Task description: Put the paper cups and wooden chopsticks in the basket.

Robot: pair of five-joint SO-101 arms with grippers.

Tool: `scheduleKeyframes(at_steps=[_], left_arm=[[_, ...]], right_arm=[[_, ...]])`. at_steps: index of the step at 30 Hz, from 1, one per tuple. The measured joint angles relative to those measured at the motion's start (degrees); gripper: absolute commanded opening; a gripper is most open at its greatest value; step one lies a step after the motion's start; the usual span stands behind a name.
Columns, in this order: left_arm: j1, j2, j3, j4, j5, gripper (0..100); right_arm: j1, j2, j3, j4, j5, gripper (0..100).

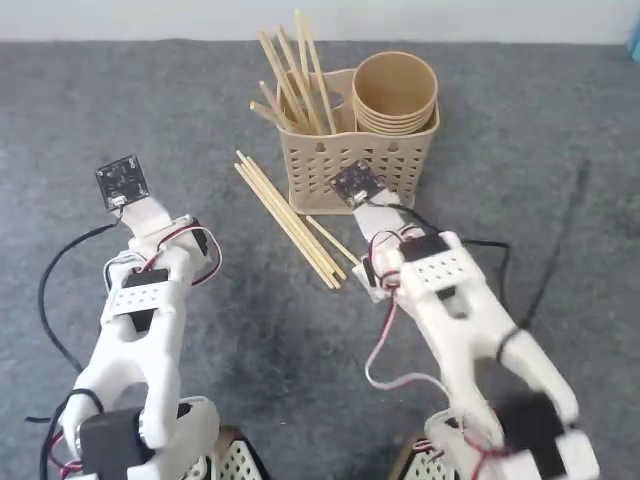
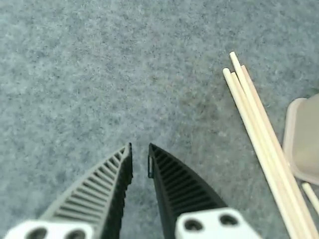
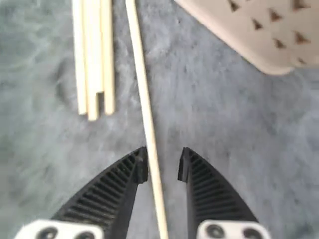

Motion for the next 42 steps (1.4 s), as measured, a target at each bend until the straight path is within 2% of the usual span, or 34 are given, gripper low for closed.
scheduleKeyframes(at_steps=[5,9,13,19,23,28,32,35,38,42], left_arm=[[0.0,0.0,0.0,0.0,0.0,5],[0.0,0.09,0.0,0.0,0.0,5],[0.0,0.26,0.0,0.0,0.0,5],[0.0,0.26,0.0,0.0,0.0,5],[0.0,0.26,0.0,0.0,0.0,5],[0.0,0.26,0.0,0.0,0.0,5],[0.0,0.26,0.0,0.0,-0.09,5],[0.0,0.26,0.0,0.0,-0.35,5],[0.0,0.26,0.0,0.0,-0.53,5],[0.0,0.26,0.0,0.0,-0.53,5]], right_arm=[[0.0,11.25,-0.18,-10.73,1.32,10.6],[-0.88,15.65,-1.14,-14.42,1.49,10.0],[-0.79,15.91,-1.67,-14.59,1.49,0.2],[-0.79,16.0,-1.67,-14.77,1.58,0.8],[-0.97,14.33,-2.37,-7.74,1.58,0.8],[-3.08,2.37,-2.2,6.95,2.29,0.8],[-5.98,-13.27,-2.2,19.6,6.51,0.8],[-7.12,-26.81,-2.2,25.23,8.26,0.8],[-7.12,-39.82,-2.11,23.74,8.44,0.8],[-5.71,-52.31,-2.02,13.19,7.82,0.8]])
